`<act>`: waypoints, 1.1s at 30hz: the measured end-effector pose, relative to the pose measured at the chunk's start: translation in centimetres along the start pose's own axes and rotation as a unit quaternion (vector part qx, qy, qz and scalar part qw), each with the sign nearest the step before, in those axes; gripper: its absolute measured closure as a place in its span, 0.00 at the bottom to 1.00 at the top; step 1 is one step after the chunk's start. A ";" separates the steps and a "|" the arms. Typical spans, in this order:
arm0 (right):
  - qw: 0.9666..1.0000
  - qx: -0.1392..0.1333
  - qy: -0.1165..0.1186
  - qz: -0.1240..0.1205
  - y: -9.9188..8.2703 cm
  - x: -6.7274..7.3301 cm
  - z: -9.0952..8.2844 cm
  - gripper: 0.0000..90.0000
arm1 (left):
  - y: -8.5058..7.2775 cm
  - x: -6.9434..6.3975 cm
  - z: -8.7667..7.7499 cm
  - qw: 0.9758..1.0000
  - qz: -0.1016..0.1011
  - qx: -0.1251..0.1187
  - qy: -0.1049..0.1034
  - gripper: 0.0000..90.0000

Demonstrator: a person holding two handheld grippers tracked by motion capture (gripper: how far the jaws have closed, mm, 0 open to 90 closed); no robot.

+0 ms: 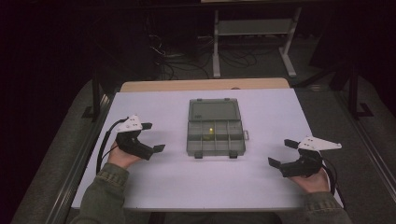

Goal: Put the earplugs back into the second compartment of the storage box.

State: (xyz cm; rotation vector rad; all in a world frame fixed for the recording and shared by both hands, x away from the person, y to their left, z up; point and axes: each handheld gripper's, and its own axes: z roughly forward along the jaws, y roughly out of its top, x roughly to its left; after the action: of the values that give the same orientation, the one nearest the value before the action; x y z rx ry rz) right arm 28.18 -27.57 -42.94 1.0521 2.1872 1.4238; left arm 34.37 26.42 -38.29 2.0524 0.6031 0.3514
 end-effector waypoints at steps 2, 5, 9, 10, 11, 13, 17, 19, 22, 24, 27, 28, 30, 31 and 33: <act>1.000 0.002 0.000 0.000 0.0 0.0 0.1 0.00 | -0.4 0.0 -0.6 1.000 -0.002 -0.009 0.007 0.00; 1.000 0.002 0.001 0.000 0.0 0.1 0.1 0.00 | -1.1 0.0 -1.5 1.000 -0.006 -0.025 0.017 0.00; 1.000 0.002 0.001 0.000 0.0 0.2 0.2 0.00 | -2.0 0.0 -2.6 0.999 -0.017 -0.043 0.024 0.00; 1.000 0.002 0.002 0.000 0.0 0.2 0.2 0.00 | -2.2 0.0 -2.8 0.998 -0.021 -0.047 0.026 0.00; 1.000 0.002 0.002 0.000 0.0 0.2 0.2 0.00 | -2.4 0.0 -3.1 0.998 -0.024 -0.051 0.029 0.00; 1.000 0.002 0.002 0.000 0.0 0.2 0.2 0.00 | -2.7 0.0 -3.6 0.998 -0.026 -0.055 0.032 0.00; 1.000 0.003 0.002 0.000 0.0 0.2 0.2 0.00 | -3.5 -0.1 -4.4 0.996 -0.033 -0.077 0.035 0.00; 1.000 0.003 0.001 0.000 0.0 0.2 0.2 0.00 | -3.9 -0.1 -4.7 0.995 -0.035 -0.081 0.040 0.00; 1.000 0.004 0.001 -0.001 0.0 0.2 0.2 0.00 | -4.4 -0.1 -5.3 0.994 -0.038 -0.094 0.046 0.00; 1.000 0.004 0.001 -0.001 0.0 0.2 0.2 0.00 | -4.8 -0.1 -5.6 0.993 -0.041 -0.100 0.050 0.00; 1.000 0.004 0.001 -0.001 0.0 0.2 0.2 0.00 | -5.4 -0.1 -6.0 0.992 -0.048 -0.104 0.054 0.00; 1.000 0.004 0.001 -0.001 0.0 0.2 0.2 0.00 | -5.6 -0.1 -6.2 0.991 -0.051 -0.108 0.057 0.00; 1.000 0.004 0.001 -0.001 0.0 0.1 0.2 0.00 | -6.0 0.0 -6.5 0.990 -0.058 -0.117 0.057 0.00; 1.000 0.004 0.001 -0.002 0.0 0.1 0.2 0.00 | -6.3 0.0 -6.6 0.989 -0.061 -0.119 0.058 0.00; 1.000 0.004 0.001 -0.001 0.0 0.2 0.1 0.00 | -6.5 -0.1 -6.7 0.988 -0.065 -0.123 0.059 0.00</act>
State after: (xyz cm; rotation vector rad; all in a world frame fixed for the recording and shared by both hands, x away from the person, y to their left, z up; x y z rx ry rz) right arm 28.12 -27.40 -42.98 1.0510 2.1962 1.4175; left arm 29.29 34.02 -40.34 1.7561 0.7242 0.4512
